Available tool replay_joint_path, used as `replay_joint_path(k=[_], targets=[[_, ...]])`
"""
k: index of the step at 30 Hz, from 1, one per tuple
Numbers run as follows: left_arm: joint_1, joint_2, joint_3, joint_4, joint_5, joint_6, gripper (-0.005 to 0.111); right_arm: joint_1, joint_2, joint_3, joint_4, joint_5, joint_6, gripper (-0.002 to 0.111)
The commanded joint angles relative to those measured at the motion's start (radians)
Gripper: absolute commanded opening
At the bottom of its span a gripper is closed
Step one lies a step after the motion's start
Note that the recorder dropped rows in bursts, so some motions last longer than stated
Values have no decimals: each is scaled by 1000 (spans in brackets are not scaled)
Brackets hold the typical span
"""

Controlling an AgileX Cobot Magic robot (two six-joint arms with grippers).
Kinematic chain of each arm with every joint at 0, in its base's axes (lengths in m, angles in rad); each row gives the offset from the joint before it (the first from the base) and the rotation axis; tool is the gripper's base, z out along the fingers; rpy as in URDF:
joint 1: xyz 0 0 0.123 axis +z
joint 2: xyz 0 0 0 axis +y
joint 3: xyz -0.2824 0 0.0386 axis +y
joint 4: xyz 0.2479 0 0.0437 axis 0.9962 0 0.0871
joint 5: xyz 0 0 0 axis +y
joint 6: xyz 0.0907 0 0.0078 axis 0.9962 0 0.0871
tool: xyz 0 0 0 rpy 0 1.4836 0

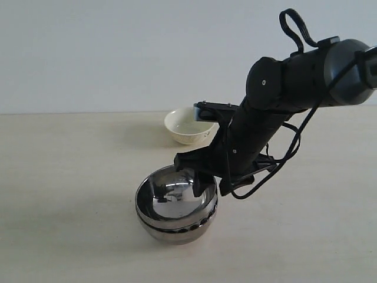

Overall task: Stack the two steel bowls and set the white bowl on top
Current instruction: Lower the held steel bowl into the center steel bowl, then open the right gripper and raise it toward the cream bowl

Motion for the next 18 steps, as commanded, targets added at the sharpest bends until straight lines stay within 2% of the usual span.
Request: replay_joint_path(k=[1, 6, 18], targets=[[2, -4, 3, -6, -8, -9, 4, 1, -7, -2, -4, -6, -27, 31], [2, -4, 3, -6, -8, -9, 4, 1, -7, -2, -39, 18, -27, 0], [2, -4, 3, -6, -8, -9, 4, 1, -7, -2, -83, 18, -22, 0]])
